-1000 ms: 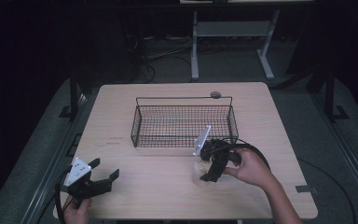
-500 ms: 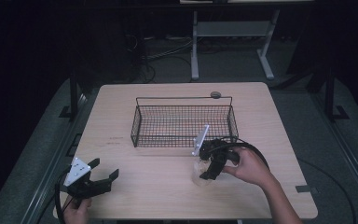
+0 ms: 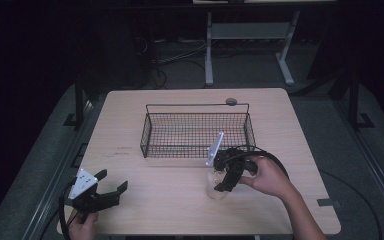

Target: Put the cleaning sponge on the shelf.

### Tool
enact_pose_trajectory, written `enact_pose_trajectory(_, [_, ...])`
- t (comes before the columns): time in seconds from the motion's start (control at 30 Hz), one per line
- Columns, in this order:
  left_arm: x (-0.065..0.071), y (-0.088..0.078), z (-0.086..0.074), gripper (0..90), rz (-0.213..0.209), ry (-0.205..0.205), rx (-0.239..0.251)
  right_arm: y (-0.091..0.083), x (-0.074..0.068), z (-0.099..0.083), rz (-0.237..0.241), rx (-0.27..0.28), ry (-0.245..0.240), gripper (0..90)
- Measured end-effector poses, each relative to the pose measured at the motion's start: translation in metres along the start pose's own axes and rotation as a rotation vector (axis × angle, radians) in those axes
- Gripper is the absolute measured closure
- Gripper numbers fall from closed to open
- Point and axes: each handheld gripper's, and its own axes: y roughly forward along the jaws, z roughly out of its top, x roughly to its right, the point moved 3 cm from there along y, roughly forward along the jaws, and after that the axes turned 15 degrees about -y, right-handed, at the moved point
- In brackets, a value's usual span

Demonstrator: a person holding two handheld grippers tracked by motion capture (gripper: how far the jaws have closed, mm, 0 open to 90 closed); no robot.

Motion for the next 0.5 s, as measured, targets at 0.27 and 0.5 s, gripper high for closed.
enact_pose_trajectory(0.27, [0.001, 0.000, 0.000, 13.9, 0.001, 0.000, 0.001, -0.010, 0.002, 0.003, 0.001, 0.022, -0.014, 27.9])
enact_pose_trajectory(0.5, [0.000, 0.001, 0.000, 13.9, 0.002, 0.002, -0.002, -0.019, 0.005, 0.003, 0.004, 0.025, -0.012, 27.9])
